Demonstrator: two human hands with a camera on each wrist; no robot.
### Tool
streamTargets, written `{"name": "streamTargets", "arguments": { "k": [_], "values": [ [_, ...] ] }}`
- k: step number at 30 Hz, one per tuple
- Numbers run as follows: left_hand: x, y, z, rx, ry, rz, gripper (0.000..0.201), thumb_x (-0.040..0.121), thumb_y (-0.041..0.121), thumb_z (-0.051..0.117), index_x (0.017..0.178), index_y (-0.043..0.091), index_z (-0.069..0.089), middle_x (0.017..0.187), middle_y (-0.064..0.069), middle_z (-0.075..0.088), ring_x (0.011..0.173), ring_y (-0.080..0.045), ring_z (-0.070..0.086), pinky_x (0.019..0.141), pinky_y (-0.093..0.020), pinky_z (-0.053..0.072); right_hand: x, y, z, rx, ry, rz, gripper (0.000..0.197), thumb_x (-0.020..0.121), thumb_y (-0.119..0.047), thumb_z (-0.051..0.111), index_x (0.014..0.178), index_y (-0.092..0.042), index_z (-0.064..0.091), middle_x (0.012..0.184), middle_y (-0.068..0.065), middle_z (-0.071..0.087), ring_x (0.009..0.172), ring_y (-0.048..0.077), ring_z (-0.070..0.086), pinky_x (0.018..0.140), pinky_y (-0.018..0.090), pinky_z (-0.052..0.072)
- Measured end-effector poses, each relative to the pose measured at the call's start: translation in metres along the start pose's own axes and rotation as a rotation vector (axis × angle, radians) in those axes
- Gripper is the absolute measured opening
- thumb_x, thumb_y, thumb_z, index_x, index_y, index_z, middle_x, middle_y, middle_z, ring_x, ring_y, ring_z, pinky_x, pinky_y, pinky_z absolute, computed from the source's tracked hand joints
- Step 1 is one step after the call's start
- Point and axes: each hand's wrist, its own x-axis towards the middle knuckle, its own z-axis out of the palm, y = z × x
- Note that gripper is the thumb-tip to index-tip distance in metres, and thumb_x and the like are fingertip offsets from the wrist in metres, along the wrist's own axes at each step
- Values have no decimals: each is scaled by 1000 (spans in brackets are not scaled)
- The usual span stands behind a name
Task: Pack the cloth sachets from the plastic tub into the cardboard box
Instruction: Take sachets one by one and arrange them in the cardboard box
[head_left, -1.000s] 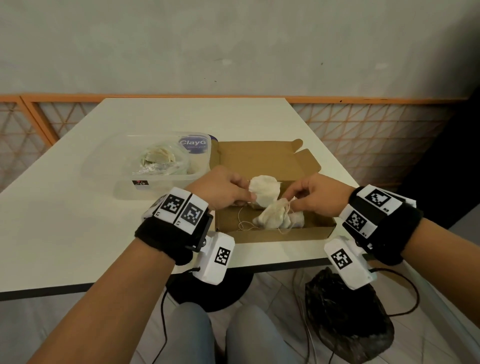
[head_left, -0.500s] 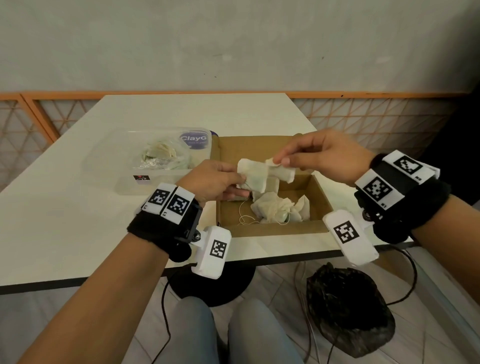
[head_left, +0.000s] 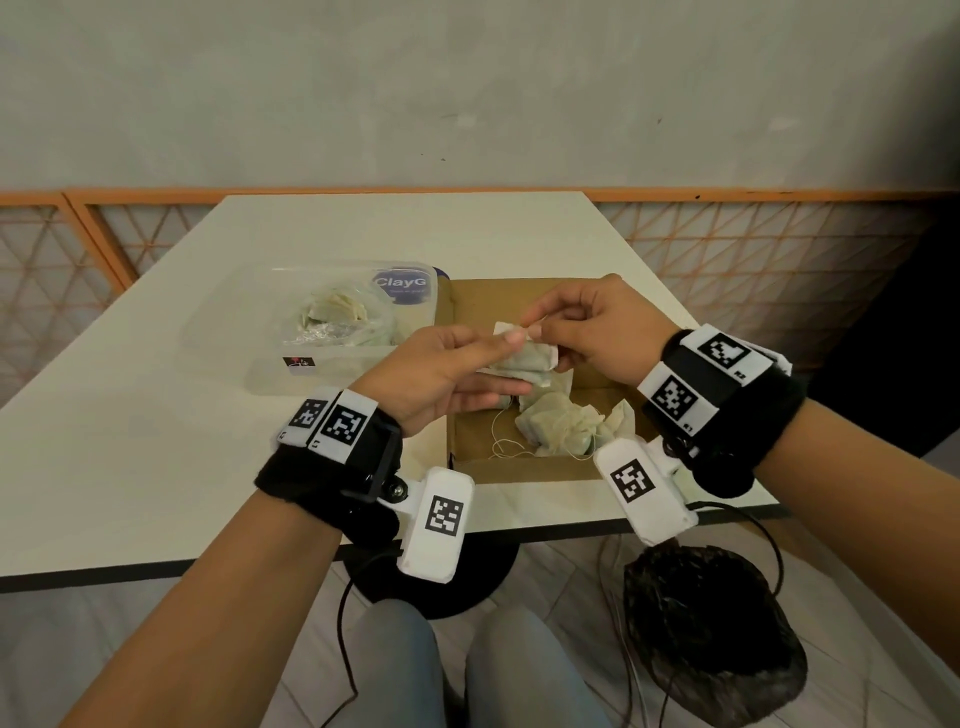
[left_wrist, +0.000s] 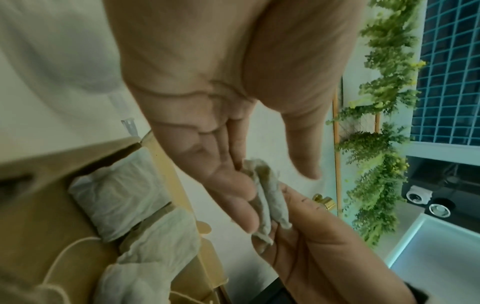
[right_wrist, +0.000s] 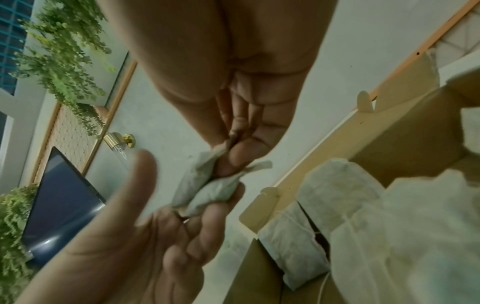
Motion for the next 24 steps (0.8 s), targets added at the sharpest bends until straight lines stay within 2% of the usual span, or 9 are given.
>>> {"name": "streamTargets", "arguments": {
  "k": [3,6,9,11,13,16,18,20,24],
  "values": [
    [2,-4,-1,5,34,8,30,82,9,66,111,3,63,91,-8,74,70,-11,72,49,-12,49,0,-1,2,6,31,8,20,82,-12,68,100,-6,64,86,10,64,69,15,60,65,23,54],
    [1,-5,-1,36,47,31,31,82,1,65,114,4,62,90,-6,74,68,-10,72,50,-12,49,-2,-1,-5,-271,-13,-82,38,71,-22,78,106,-18,64,95,-2,61,74,5,55,74,17,47],
    [1,-7,-1,51,49,39,36,80,-6,66,115,4,61,86,-3,74,66,-11,72,50,-12,48,-3,0,-5,-330,-47,-83,20,75,-19,75,93,-13,69,75,-9,61,60,-7,52,59,6,38],
    [2,-8,0,63,63,47,39,79,-7,67,115,6,60,87,-2,74,67,-11,72,51,-12,49,1,3,-6,-277,60,-60,14,80,-22,70,86,-10,70,66,-9,59,53,-8,50,57,6,37],
    [3,-9,1,71,77,60,44,77,-8,69,117,7,59,94,-3,73,70,-11,72,53,-15,51,5,5,-8,-208,142,-23,19,82,-30,68,89,-12,69,70,-9,60,56,-7,51,57,6,39],
    [2,-7,2,80,106,93,47,76,-11,69,119,6,57,92,-3,72,67,-6,70,50,-14,49,8,3,-8,-184,-39,111,34,78,-38,70,104,-17,66,91,-6,66,82,3,61,77,16,47],
    [1,-6,2,91,144,118,47,75,-8,71,117,10,59,91,-2,72,69,-6,69,50,-16,48,8,2,-6,-120,-149,193,20,77,-27,72,94,-18,68,87,-3,68,82,10,62,78,24,47],
    [-1,-8,0,69,229,140,40,77,0,72,112,14,61,97,-3,71,81,-10,68,60,-19,50,11,-1,-7,-87,-126,209,5,78,-17,72,78,-16,67,80,1,66,76,12,61,74,26,48],
    [-10,-21,-10,-216,510,165,18,85,5,64,92,22,64,112,-3,68,105,-15,62,86,-29,45,22,-9,-15,-145,-97,233,4,78,-13,72,78,-12,68,75,1,67,62,5,62,63,19,48]
  ]
}}
